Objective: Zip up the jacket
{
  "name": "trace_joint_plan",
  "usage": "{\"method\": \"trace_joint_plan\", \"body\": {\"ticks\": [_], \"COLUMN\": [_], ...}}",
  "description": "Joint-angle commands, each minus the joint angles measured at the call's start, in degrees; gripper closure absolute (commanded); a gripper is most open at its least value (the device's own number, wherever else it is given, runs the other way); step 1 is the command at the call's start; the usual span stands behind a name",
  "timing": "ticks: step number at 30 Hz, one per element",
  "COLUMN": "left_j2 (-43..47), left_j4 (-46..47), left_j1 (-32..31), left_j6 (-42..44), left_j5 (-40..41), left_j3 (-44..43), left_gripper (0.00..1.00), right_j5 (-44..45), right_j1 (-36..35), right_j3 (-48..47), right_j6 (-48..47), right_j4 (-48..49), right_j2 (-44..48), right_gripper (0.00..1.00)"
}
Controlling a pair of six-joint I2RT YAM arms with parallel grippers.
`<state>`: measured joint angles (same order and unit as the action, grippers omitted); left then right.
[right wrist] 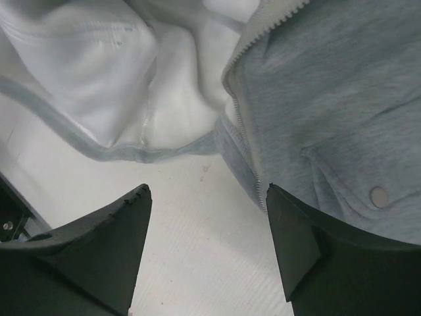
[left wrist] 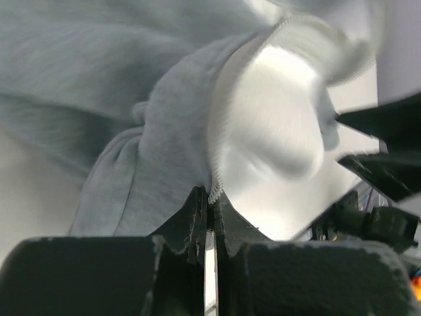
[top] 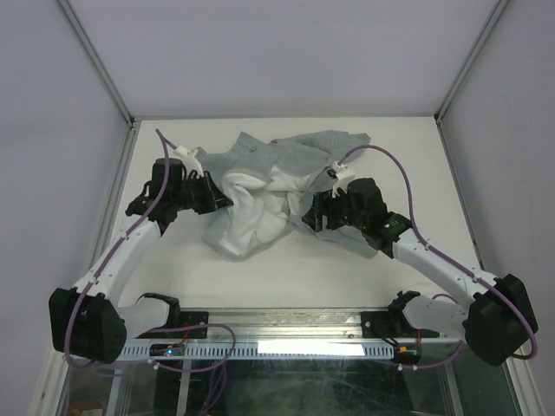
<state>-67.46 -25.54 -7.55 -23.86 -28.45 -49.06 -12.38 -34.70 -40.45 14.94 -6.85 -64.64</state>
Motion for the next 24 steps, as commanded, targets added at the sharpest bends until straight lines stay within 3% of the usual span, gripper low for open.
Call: {"method": "trace_joint_plan", "body": {"ticks": [1, 6, 10, 16, 20, 24], "left_j2": [6.1, 1.3, -7.0, -20.2, -21.3, -15.5], "left_j4": [-1.8, 0.3, 5.9, 16.7, 18.8, 14.5], "left_j1": [-13.9, -33.0, -45.5, -51.0, -51.2, -50.9], "left_j6": [-7.1, -11.7, -13.7, -14.2, -12.4, -8.7], "left_j5": [8.5, 14.4, 14.1, 8.0, 8.0, 13.1], "left_j3": [-3.8, -6.4, -6.5, -3.1, -3.3, -5.3], "left_gripper": [1.00, 1.00, 1.00, 0.92, 0.66, 0.44], "right_j5": [9.6, 18.3, 21.5, 21.1, 21.0, 21.0], "right_j1": [-0.1, 0.2, 1.1, 2.2, 3.1, 3.6], "right_j3": [-1.9, -2.8, -2.4, 0.3, 1.1, 2.0], "right_j6": [0.0, 0.5, 2.2, 2.9, 2.4, 1.2], "right_j4": [-1.4, -5.4, -7.4, -5.1, -5.3, -6.3], "right_j2": [4.2, 4.6, 4.8, 5.5, 4.5, 4.9], "right_gripper": [0.25, 0.24, 0.23, 0.23, 0.22, 0.22]}}
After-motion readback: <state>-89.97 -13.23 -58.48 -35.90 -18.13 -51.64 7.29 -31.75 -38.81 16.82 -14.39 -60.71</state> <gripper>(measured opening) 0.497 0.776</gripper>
